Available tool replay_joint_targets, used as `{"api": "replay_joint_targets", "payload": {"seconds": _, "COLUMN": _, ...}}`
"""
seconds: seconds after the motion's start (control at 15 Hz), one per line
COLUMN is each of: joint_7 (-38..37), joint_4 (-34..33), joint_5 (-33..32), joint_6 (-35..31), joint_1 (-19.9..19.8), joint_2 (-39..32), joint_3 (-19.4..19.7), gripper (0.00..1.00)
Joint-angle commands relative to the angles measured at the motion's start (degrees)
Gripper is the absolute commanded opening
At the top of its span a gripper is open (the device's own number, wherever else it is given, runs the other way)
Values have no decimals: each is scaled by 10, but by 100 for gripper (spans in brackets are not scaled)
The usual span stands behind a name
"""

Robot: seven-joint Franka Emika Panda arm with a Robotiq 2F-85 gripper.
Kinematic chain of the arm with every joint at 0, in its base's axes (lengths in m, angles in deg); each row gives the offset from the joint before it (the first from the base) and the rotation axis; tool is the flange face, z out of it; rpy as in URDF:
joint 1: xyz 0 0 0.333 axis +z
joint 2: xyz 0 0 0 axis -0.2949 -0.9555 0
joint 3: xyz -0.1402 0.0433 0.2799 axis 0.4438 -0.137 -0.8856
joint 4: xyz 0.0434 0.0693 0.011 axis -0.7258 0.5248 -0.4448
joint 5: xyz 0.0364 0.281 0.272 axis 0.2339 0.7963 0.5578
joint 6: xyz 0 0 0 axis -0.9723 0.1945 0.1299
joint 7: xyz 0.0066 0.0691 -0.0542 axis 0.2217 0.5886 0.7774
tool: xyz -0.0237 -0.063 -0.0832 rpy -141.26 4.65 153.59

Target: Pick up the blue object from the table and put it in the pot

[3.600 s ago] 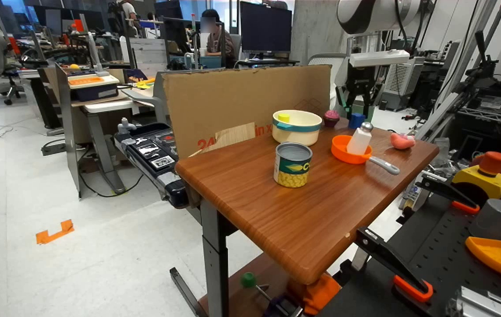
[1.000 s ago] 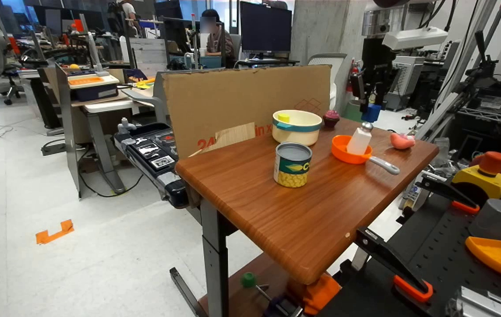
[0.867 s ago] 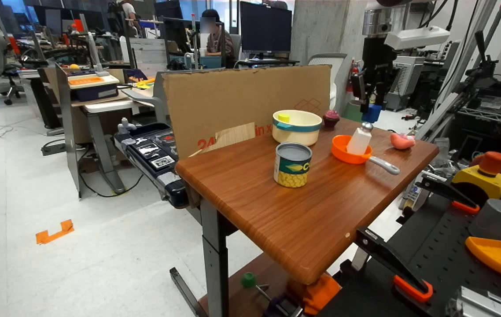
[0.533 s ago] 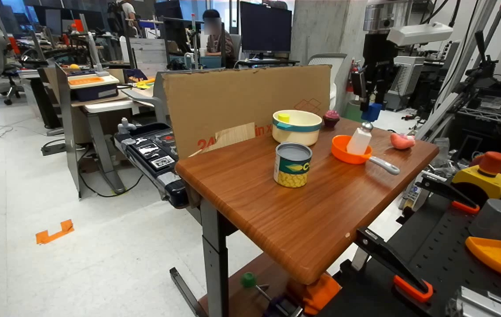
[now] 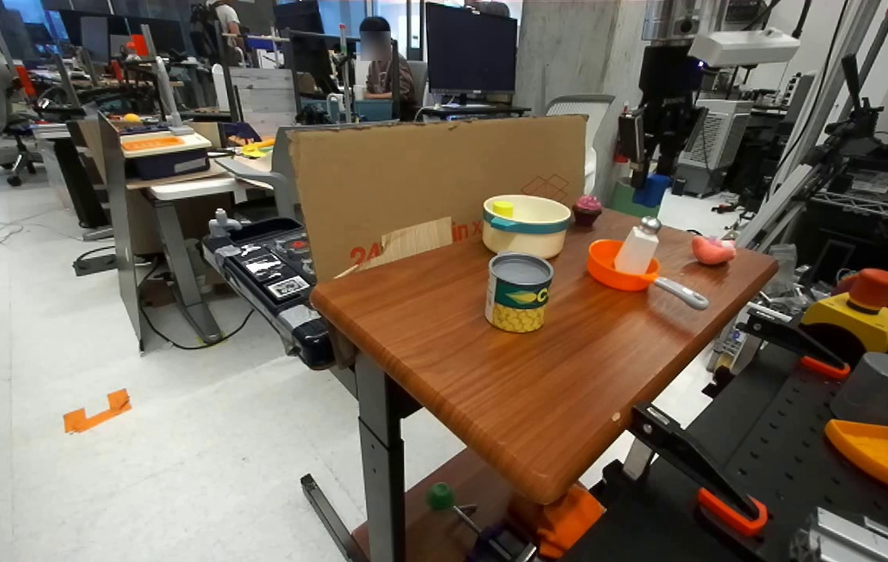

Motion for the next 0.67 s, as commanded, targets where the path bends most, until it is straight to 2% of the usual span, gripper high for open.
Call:
{"api": "replay_joint_targets", "payload": {"seconds": 0.0, "joint_7": 38, "joint_4": 9, "joint_5": 32, "joint_6": -6, "joint_1": -16, "joint_2": 11, "joint_3": -17, "gripper": 22}}
{"api": "replay_joint_targets", "payload": {"seconds": 0.6, "joint_7": 3, "joint_4": -29, "joint_5": 28, "joint_6": 5, "joint_1": 5, "joint_2": -14, "joint_3": -23, "gripper": 22}}
